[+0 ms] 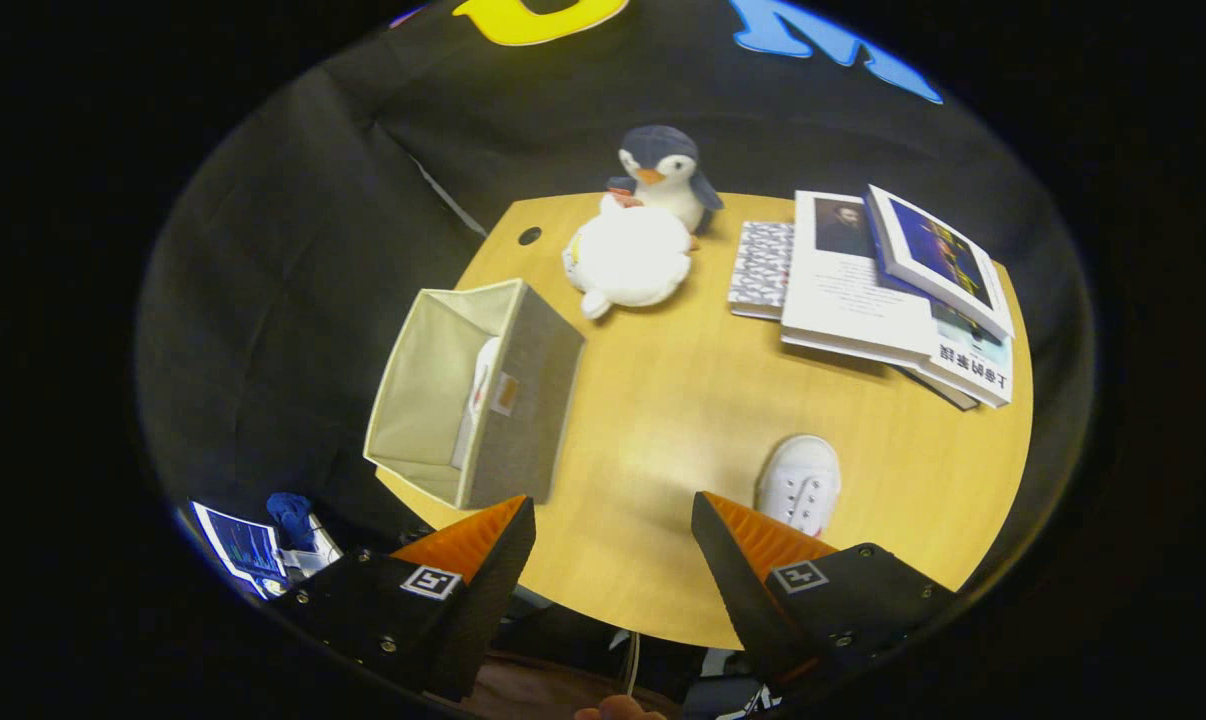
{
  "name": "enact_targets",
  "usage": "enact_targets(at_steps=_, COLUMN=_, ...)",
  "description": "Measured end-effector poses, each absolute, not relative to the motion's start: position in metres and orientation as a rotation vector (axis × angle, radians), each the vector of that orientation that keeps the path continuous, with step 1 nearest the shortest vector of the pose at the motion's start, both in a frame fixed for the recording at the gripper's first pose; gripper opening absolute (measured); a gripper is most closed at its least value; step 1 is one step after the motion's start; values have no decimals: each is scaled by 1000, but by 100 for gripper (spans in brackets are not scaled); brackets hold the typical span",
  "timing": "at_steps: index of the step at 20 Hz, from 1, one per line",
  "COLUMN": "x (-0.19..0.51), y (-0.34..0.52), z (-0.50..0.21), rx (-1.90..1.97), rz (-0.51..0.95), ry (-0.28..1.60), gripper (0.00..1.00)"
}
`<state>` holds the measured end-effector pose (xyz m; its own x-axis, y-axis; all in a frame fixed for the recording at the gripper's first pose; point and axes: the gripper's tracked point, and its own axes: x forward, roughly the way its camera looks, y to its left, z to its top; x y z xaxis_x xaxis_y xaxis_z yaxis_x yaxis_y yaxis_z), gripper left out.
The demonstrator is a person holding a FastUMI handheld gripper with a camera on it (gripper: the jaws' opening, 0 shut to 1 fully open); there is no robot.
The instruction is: Open the storage box then place both shoes into the box .Put the left shoe in first, then the right shoe, with the right side of both shoes facing outward in a uniform manner.
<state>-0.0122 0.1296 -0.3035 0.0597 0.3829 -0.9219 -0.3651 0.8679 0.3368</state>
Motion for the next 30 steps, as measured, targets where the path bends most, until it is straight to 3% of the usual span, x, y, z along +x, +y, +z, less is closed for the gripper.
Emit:
enact_targets(at_steps=6, x=-33, y=45, z=-337, rx=53, rz=416, ry=1483, gripper=97)
enact_targets(at_steps=15, x=-54, y=-5, z=-376, rx=75, rz=321, ry=1559, gripper=97)
enact_targets(at_steps=30, x=-60, y=-31, z=-459, rx=-185, rz=289, ry=1672, gripper=97)
